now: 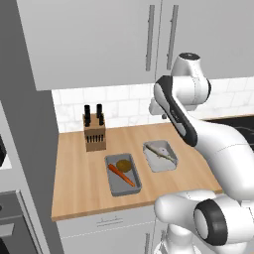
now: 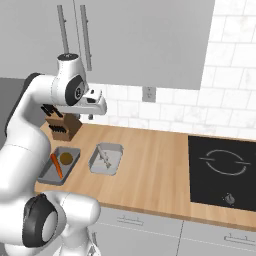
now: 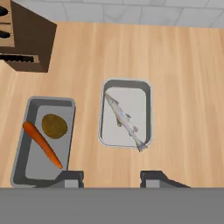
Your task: Take the meat container that has the fish and place it on the second highest rack of the freezer. Then take the vegetable container that has the carrot and avocado and place it on the highest rack of the freezer.
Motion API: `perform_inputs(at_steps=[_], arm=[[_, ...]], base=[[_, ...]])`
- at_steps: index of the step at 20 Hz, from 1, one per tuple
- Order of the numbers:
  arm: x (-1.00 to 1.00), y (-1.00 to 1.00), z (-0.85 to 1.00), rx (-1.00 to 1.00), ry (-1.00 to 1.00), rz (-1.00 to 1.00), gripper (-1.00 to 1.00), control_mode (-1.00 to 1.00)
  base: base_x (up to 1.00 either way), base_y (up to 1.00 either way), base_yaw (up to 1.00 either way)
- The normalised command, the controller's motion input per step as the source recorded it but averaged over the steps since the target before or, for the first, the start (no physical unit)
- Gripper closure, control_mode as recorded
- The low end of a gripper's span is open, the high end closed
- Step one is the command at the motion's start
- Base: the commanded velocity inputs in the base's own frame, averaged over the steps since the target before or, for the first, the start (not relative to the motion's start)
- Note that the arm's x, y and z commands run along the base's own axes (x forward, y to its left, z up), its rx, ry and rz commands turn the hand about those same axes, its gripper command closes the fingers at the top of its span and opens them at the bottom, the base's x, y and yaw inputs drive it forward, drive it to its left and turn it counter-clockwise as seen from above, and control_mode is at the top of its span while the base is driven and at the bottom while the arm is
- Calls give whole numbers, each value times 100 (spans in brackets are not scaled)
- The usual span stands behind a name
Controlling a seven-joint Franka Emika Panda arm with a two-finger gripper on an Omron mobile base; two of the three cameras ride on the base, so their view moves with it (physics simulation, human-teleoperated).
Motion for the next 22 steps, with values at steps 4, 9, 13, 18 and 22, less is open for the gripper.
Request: perform_inputs(at_steps=[4,9,13,18,22], arm=[[-5,0,-4,0,0,-1,-100,-100],[-1,-16,-25,0,8,-18,-100,-100],[0,-27,-44,0,20,-28,-100,-100],[0,-20,-62,1,25,-28,-100,-100],[0,-3,-68,1,18,-25,-100,-100]], base=[[0,0,0],[0,0,0],[0,0,0],[0,0,0],[0,0,0]])
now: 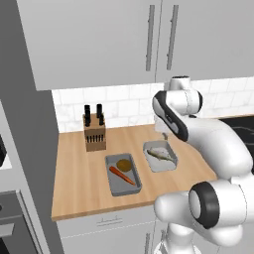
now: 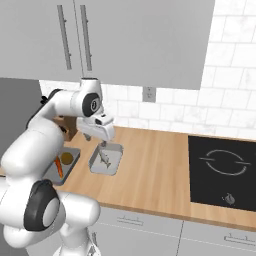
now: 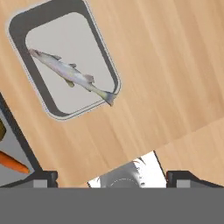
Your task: Take the meat container that has the fish and place it on the second highest rack of the freezer. Then take the vegetable container that has the carrot and avocado and place it on the highest rack of the freezer.
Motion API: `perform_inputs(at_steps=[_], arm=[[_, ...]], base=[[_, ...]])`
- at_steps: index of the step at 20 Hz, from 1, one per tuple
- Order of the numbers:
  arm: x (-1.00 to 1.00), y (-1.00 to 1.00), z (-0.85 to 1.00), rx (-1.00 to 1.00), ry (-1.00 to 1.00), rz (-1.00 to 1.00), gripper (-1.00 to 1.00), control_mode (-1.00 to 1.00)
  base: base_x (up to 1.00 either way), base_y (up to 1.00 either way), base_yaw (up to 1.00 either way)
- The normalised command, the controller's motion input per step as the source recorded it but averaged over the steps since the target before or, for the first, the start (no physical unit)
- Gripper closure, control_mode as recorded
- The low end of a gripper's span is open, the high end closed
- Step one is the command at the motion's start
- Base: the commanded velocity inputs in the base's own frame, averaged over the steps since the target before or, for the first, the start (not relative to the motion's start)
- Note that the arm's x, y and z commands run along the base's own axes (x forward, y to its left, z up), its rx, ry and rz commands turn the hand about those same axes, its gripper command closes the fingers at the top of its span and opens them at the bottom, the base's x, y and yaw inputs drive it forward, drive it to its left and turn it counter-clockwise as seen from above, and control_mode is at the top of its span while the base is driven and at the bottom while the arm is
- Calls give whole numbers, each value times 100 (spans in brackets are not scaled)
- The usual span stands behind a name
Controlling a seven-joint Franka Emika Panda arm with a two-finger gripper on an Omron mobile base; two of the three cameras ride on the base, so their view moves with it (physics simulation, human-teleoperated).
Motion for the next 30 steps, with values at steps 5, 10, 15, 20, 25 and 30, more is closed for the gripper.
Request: perform_inputs(at_steps=[5,10,15,20,25,30], arm=[[0,0,-67,0,9,-23,-100,-100],[0,0,-70,0,3,-24,-100,-100],[0,0,-64,0,0,-24,-100,-100],[0,0,-39,-1,0,-25,-100,-100],[0,-7,-22,-6,-3,-18,-100,-100],[11,0,-12,-6,-9,-3,-100,-100]], base=[[0,0,0],[0,0,0],[0,0,0],[0,0,0],[0,0,0],[0,0,0]])
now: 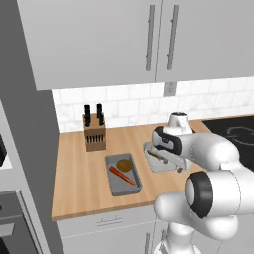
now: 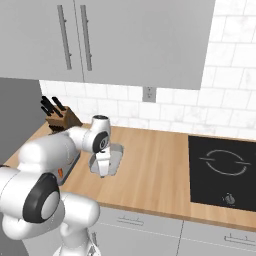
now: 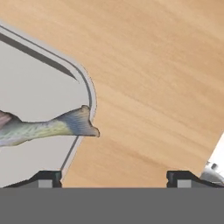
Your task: Take the meat container that has the fish and place it on the second highest rack of the freezer. Then take the vegetable container that has the carrot and avocado and place it on the highest rack of the freezer.
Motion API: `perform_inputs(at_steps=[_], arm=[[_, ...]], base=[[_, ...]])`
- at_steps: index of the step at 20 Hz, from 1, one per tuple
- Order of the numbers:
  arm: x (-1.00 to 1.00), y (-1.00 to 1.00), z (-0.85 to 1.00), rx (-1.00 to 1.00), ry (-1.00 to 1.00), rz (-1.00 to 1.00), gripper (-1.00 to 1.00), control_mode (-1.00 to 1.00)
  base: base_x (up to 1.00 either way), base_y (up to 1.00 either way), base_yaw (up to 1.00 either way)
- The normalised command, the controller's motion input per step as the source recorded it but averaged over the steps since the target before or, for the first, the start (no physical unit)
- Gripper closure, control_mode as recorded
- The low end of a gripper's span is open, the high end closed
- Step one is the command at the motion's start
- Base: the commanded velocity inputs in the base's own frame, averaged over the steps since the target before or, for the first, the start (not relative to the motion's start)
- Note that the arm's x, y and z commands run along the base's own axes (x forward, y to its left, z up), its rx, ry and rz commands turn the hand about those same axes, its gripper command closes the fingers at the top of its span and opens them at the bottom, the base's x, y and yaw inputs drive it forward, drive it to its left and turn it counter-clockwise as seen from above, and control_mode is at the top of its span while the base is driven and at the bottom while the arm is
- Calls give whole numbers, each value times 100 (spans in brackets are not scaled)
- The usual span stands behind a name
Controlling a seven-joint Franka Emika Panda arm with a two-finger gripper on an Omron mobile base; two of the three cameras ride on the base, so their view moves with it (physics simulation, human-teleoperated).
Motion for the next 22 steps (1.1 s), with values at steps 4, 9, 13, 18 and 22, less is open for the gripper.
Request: perform_inputs(at_steps=[4,9,13,18,22], arm=[[21,0,-9,-1,-3,0,-100,-100],[29,0,-1,0,0,0,-100,-100],[-20,-1,5,0,-4,0,-100,-100],[-10,0,5,0,-4,0,-100,-100],[22,0,-7,0,1,0,-100,-100]], base=[[0,0,0],[0,0,0],[0,0,0],[0,0,0],[0,0,0]])
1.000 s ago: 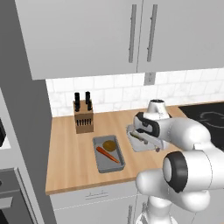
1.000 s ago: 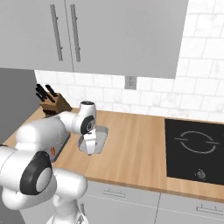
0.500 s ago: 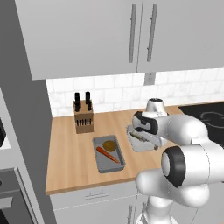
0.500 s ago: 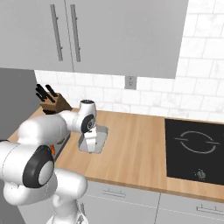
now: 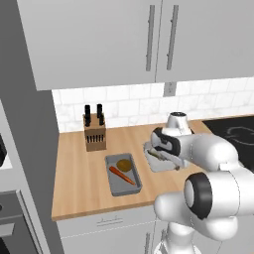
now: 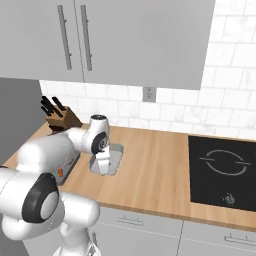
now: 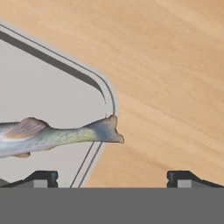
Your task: Take the meat container that has the fish and place it on the second highest rack of the freezer. Then take the vegetable container that has the carrot and avocado and place it on the highest rack of the freezer.
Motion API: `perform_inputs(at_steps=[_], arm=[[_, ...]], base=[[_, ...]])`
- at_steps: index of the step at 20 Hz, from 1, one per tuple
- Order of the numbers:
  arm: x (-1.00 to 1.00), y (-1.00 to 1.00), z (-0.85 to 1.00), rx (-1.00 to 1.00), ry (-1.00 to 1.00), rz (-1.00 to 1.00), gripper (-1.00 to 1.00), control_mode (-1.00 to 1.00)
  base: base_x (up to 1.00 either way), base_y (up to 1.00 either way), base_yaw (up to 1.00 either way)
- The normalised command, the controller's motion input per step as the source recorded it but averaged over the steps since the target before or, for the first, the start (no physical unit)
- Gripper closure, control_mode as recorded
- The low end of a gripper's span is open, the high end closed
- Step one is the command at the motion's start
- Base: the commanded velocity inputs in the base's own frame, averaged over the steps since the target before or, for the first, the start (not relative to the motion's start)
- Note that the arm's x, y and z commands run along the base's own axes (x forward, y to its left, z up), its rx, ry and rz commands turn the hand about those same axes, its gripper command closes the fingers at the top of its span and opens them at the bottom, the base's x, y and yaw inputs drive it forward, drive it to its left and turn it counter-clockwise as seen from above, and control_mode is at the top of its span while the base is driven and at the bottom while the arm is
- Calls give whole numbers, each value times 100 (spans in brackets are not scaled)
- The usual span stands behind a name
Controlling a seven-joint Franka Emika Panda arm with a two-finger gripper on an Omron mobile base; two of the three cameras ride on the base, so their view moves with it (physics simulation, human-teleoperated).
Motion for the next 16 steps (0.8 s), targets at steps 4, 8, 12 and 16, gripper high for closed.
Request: perform_inputs(at_steps=[4,8,12,16], arm=[[51,0,-22,0,2,0,-100,-100],[25,0,-46,0,9,0,-100,-100],[0,0,-61,0,6,0,-100,-100],[0,0,-64,0,7,0,100,-100]], base=[[0,0,0],[0,0,0],[0,0,0],[0,0,0]])
